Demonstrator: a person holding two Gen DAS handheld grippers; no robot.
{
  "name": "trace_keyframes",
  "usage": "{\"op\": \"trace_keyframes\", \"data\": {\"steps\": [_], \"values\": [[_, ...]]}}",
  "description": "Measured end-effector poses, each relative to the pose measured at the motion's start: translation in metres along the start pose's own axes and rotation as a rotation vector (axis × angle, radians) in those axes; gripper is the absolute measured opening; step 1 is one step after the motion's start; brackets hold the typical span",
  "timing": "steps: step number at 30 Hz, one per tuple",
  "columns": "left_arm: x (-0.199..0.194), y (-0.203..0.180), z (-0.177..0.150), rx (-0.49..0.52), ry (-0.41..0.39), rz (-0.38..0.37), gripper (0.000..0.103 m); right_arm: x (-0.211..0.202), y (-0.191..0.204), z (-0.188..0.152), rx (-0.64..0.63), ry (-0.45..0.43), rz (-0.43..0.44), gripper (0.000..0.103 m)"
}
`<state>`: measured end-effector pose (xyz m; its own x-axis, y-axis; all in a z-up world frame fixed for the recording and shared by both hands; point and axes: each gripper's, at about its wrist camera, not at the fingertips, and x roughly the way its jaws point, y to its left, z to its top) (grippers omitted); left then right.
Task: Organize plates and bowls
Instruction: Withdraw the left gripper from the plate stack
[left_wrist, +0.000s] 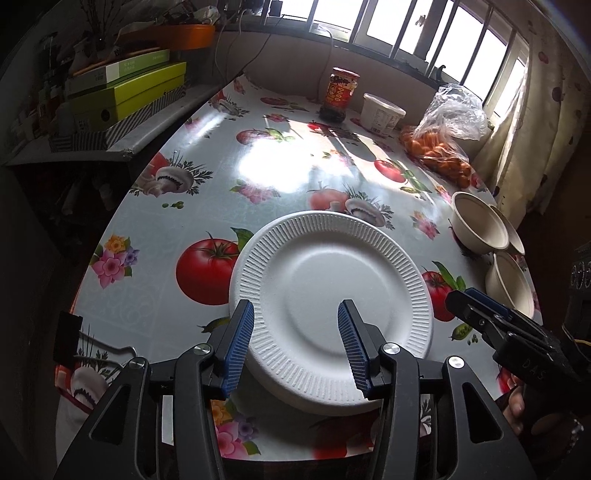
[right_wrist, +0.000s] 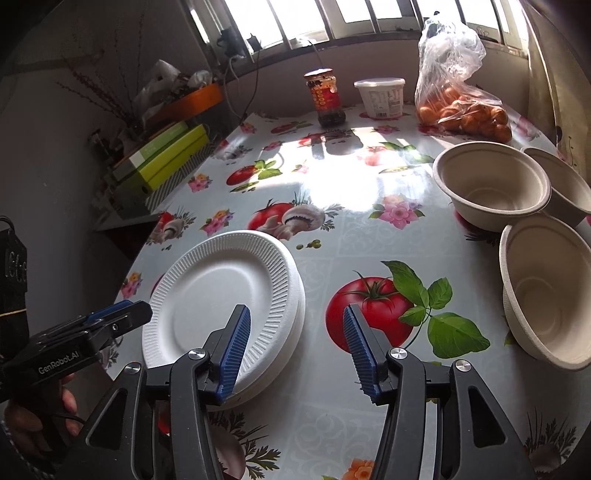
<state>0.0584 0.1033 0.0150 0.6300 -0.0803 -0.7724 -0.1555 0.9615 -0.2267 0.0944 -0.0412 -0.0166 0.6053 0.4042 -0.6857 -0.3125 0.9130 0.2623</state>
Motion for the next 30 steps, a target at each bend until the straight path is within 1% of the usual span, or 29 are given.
{"op": "trace_keyframes", "data": {"steps": [7,12,17,20,24,27,30], "values": [[0.006,-0.030,0.010,0.043,0.006,-0.040,0.049,-0.012,-0.017,0.002,0.023,-0.025,-0.023,0.053],[0.014,-0.055,0.017,0.080,0.020,-0.075,0.049,-0.028,-0.031,0.002,0.034,-0.057,-0.054,0.053],[0.021,-0.083,0.023,0.122,0.034,-0.127,0.049,-0.046,-0.050,0.002,0.056,-0.086,-0.093,0.053],[0.027,-0.102,0.028,0.150,0.044,-0.155,0.049,-0.062,-0.065,0.003,0.074,-0.117,-0.128,0.053],[0.035,-0.129,0.033,0.184,0.062,-0.205,0.049,-0.086,-0.093,0.003,0.109,-0.157,-0.196,0.053],[0.042,-0.151,0.033,0.212,0.074,-0.239,0.049,-0.099,-0.116,0.001,0.147,-0.177,-0.245,0.053],[0.052,-0.170,0.031,0.228,0.103,-0.280,0.049,-0.109,-0.140,-0.001,0.190,-0.185,-0.287,0.053]]}}
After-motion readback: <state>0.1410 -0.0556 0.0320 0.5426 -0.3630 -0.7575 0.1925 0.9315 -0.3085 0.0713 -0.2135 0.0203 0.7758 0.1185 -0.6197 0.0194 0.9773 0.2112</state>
